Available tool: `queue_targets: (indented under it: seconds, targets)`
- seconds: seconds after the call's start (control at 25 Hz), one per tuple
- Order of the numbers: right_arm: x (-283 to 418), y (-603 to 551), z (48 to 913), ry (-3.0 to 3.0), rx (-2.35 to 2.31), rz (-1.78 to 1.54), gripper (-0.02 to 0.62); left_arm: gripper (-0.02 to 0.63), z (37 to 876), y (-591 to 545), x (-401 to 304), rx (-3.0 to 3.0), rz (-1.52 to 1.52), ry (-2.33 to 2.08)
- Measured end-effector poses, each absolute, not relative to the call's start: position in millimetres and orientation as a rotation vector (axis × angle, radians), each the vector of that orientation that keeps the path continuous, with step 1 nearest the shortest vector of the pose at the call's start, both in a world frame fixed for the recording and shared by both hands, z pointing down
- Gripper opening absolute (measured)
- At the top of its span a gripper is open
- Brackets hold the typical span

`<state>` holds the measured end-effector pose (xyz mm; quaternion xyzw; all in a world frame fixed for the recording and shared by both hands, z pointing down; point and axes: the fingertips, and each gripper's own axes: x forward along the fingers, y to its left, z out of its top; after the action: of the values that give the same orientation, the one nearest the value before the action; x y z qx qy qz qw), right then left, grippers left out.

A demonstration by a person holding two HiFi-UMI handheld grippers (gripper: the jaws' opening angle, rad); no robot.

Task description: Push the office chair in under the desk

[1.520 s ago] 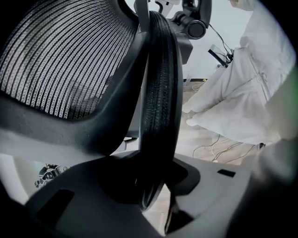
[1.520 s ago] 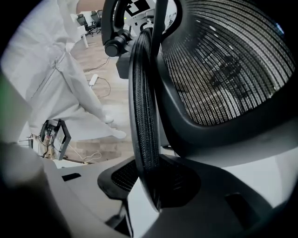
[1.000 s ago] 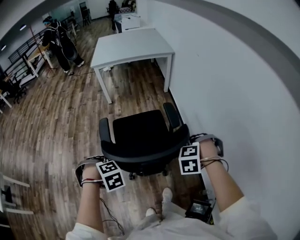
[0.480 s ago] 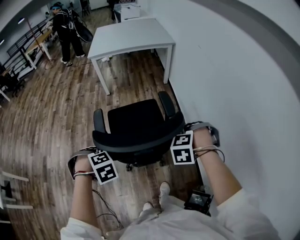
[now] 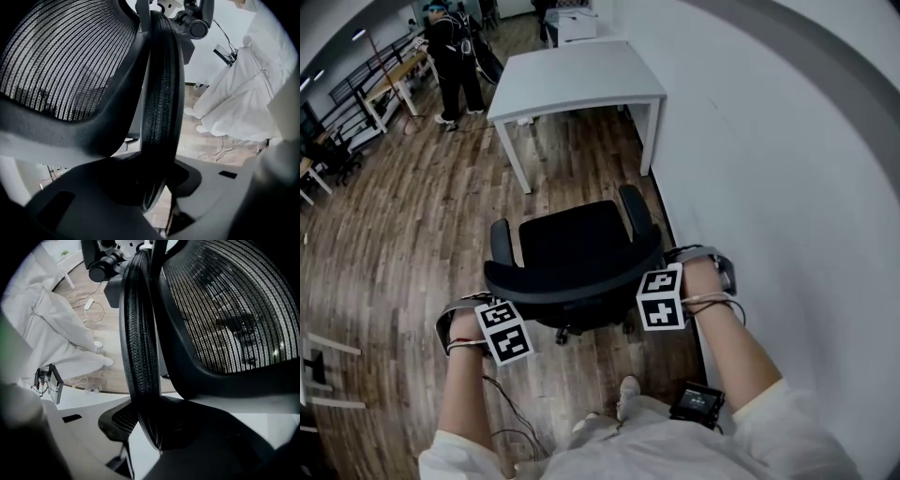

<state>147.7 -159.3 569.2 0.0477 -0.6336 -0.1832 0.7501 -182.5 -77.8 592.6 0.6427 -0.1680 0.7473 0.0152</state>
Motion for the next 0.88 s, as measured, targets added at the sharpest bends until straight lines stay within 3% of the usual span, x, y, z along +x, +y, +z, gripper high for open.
queue_targets:
  seconds: [0.88]
  targets:
    - [118.0, -251.2, 573.9, -1.394, 0.125, -0.410, 0.133, 0.114, 598.4, -178.0, -213.0, 2.032, 2.342, -0.497]
